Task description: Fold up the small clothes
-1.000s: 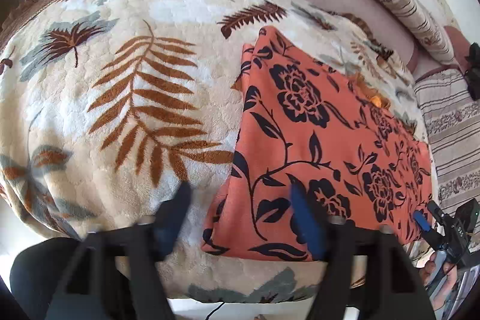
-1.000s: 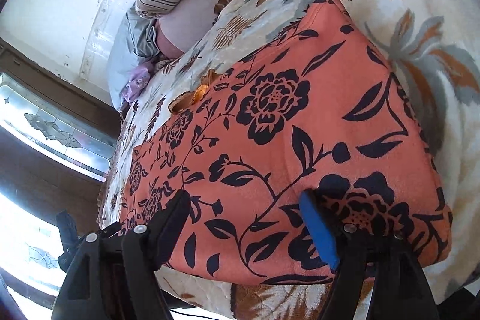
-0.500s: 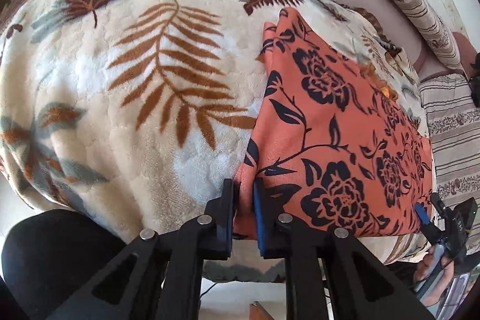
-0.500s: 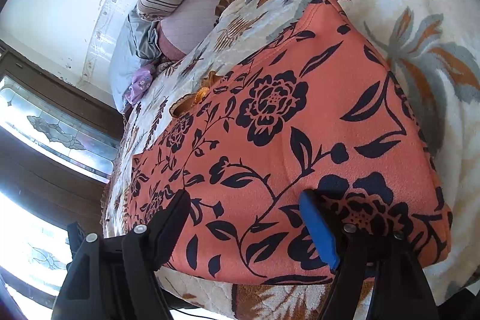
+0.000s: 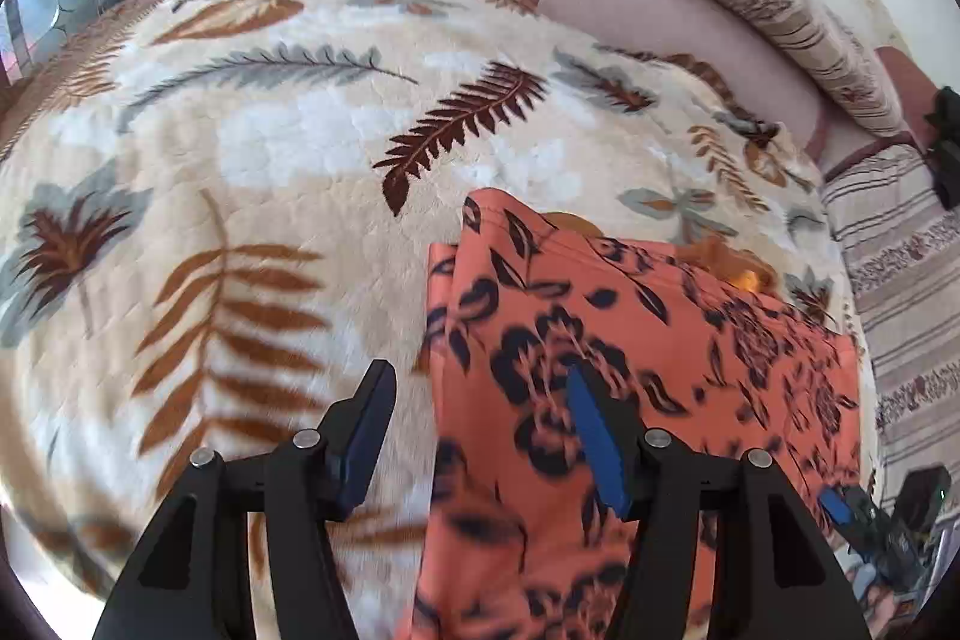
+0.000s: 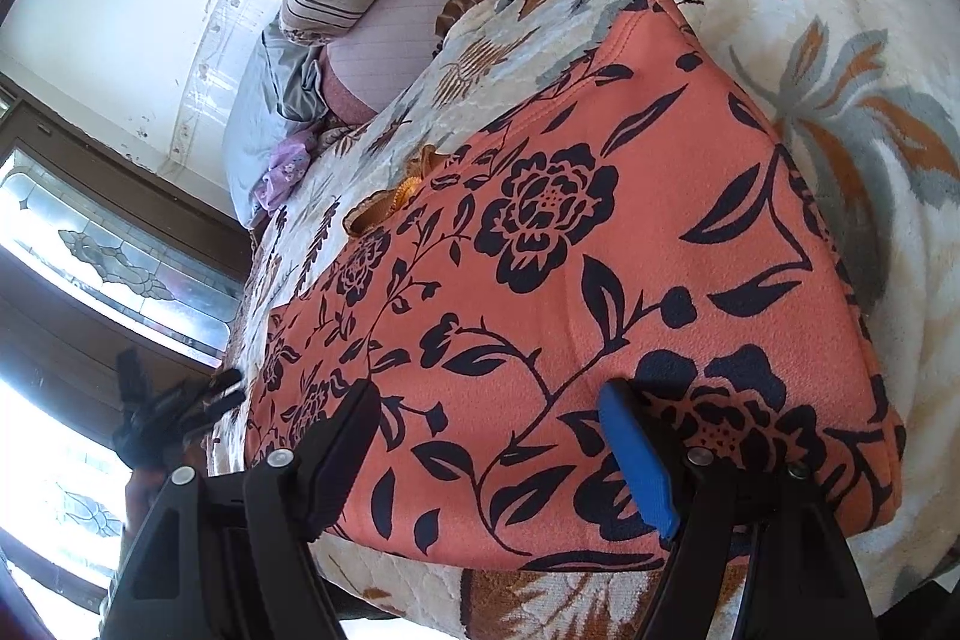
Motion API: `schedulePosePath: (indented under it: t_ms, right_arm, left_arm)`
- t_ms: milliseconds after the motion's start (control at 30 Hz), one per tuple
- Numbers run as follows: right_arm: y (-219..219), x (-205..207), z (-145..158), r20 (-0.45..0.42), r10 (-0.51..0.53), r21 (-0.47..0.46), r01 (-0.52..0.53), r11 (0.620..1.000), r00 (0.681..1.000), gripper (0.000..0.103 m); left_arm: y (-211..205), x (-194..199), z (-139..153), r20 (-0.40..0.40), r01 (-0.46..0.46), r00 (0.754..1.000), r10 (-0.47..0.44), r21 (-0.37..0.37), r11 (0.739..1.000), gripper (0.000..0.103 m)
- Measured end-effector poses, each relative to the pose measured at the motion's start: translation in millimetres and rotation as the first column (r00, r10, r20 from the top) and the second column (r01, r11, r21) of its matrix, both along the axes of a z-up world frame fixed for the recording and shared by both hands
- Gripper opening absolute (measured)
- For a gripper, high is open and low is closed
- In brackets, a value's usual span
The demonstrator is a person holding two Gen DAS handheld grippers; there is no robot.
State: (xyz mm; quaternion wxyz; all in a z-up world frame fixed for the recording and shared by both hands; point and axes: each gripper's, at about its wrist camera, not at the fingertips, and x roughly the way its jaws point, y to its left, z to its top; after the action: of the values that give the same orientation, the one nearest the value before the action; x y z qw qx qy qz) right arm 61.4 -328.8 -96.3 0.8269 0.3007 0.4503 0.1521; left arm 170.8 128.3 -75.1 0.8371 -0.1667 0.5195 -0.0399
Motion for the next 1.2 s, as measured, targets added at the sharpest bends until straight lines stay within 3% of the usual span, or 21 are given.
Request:
schedulePosePath:
  t_ms: [33,67,100,167,300,367,400,433,500,567,600,633,700,800,867,900,933,1000,1067,1133,1200]
  right_arm:
    - [0,0,0,0.000,0.002,0.001,-0.002,1.000,1.000,0.078]
    - [0,0,0,0.000,0.002,0.003,-0.002,1.000,1.000,0.078]
    - [-1,0,0,-0.001,0.004,0.005,-0.004,1.000,1.000,0.078]
    - [-1,0,0,-0.002,0.006,0.004,-0.006,1.000,1.000,0.078]
    - [-2,1,0,-0.001,0.008,0.008,-0.008,1.000,1.000,0.079]
    - [1,2,1,0.002,0.008,0.008,-0.008,1.000,1.000,0.083]
    - [4,3,2,0.005,0.008,0.002,-0.008,1.000,1.000,0.086]
    - [7,4,2,0.007,0.012,-0.007,-0.012,1.000,1.000,0.089]
    - [12,5,3,0.012,0.021,-0.032,-0.020,0.999,1.000,0.092]
    - [14,5,3,0.015,0.023,-0.044,-0.022,0.999,1.000,0.092]
    - [14,5,3,0.018,0.024,-0.043,-0.023,0.999,1.000,0.092]
    - [13,4,3,0.020,0.024,-0.040,-0.023,0.999,1.000,0.092]
    - [13,3,3,0.023,0.025,-0.036,-0.024,0.999,0.999,0.092]
    - [13,1,3,0.025,0.024,-0.040,-0.023,0.999,0.999,0.092]
    - [14,1,3,0.024,0.023,-0.045,-0.022,0.999,0.999,0.092]
    - [14,1,3,0.023,0.021,-0.045,-0.020,0.999,1.000,0.092]
    - [14,1,3,0.023,0.019,-0.046,-0.018,0.999,1.000,0.092]
    - [15,2,2,0.021,0.020,-0.053,-0.018,0.998,1.000,0.092]
    - [16,2,2,0.021,0.020,-0.056,-0.018,0.998,1.000,0.092]
    - [15,2,2,0.023,0.018,-0.053,-0.016,0.998,1.000,0.092]
    - [13,0,3,0.025,0.014,-0.047,-0.013,0.999,1.000,0.092]
  left_arm:
    - [0,8,-8,-0.025,-0.005,1.000,0.006,0.035,0.999,0.011]
    - [1,14,-18,-0.059,-0.012,0.998,0.018,0.100,0.995,0.006]
    - [7,16,-26,-0.070,-0.055,0.996,0.063,0.109,0.992,0.000]
    - [24,12,-34,-0.070,-0.132,0.988,0.136,0.066,0.989,0.002]
    - [26,-7,-13,0.010,-0.121,0.993,0.120,0.056,0.991,0.003]
    - [20,-12,3,0.051,-0.101,0.994,0.099,0.026,0.995,0.032]
    - [14,-15,13,0.102,-0.089,0.991,0.086,0.022,0.996,0.060]
    - [9,-16,21,0.149,-0.074,0.987,0.068,0.032,0.997,0.077]
    - [-8,-10,27,0.214,-0.020,0.977,0.005,0.070,0.997,0.078]
    - [-20,8,16,0.171,0.040,0.984,-0.056,0.095,0.995,0.078]
    - [-23,20,3,0.107,0.060,0.992,-0.073,0.112,0.992,0.064]
    - [-26,32,-16,0.014,0.076,0.997,-0.078,0.146,0.986,0.029]
    - [-13,39,-28,0.002,0.021,1.000,-0.021,0.066,0.998,0.031]
    - [-2,35,-15,0.020,-0.049,0.999,0.047,0.107,0.993,0.029]
    - [3,23,-5,0.050,-0.067,0.997,0.062,0.090,0.994,0.029]
    - [5,15,0,0.068,-0.068,0.996,0.063,0.072,0.995,0.032]
    - [4,5,1,0.082,-0.061,0.995,0.056,0.062,0.996,0.047]
    - [-6,-6,-6,0.074,-0.026,0.997,0.020,0.092,0.995,0.063]
    - [-16,-9,-23,0.003,0.036,0.999,-0.037,0.149,0.988,0.058]
    - [-12,-20,-16,0.037,0.001,0.999,-0.006,0.123,0.992,0.049]
    - [-14,-33,1,0.094,-0.017,0.996,0.006,0.117,0.993,0.048]
